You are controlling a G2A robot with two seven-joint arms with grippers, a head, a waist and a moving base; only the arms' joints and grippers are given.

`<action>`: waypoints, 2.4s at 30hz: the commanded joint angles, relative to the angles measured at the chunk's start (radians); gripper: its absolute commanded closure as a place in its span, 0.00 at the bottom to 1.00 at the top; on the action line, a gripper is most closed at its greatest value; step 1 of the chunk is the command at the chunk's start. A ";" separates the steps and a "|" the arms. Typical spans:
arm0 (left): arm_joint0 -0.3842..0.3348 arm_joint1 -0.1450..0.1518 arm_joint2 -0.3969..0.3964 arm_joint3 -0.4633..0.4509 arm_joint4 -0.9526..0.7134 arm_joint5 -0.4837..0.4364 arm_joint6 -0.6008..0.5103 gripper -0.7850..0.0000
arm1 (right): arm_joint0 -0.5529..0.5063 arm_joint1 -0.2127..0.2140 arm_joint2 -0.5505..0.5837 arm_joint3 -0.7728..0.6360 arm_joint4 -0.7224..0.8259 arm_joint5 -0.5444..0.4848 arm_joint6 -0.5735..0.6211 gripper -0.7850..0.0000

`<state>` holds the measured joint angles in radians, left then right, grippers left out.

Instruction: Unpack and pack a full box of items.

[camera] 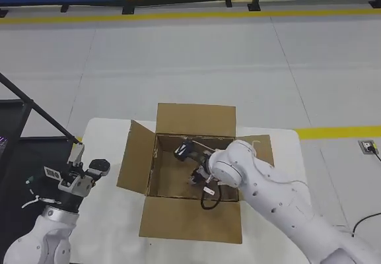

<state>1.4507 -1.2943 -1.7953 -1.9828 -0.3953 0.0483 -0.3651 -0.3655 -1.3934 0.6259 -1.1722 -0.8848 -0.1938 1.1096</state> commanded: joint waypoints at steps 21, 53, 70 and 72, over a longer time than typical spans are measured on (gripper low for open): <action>0.000 0.000 0.000 0.000 0.000 0.000 0.000 0.00 | 0.080 -0.092 -0.060 0.265 0.049 -0.031 -0.033 1.00; 0.000 0.000 0.000 0.000 0.000 0.000 0.000 0.00 | -0.213 0.064 0.307 -0.560 -0.188 -0.035 0.128 1.00; 0.000 0.000 0.000 0.000 0.000 0.000 0.000 0.00 | -0.299 0.092 0.423 -0.725 -0.267 0.022 0.218 1.00; 0.000 0.000 0.000 0.000 0.000 0.000 0.000 0.00 | -0.332 0.099 0.452 -0.766 -0.289 0.037 0.237 1.00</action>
<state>1.4507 -1.2943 -1.7953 -1.9828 -0.3953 0.0483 -0.3651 -0.6813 -1.2980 1.0631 -1.9175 -1.1640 -0.1639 1.3379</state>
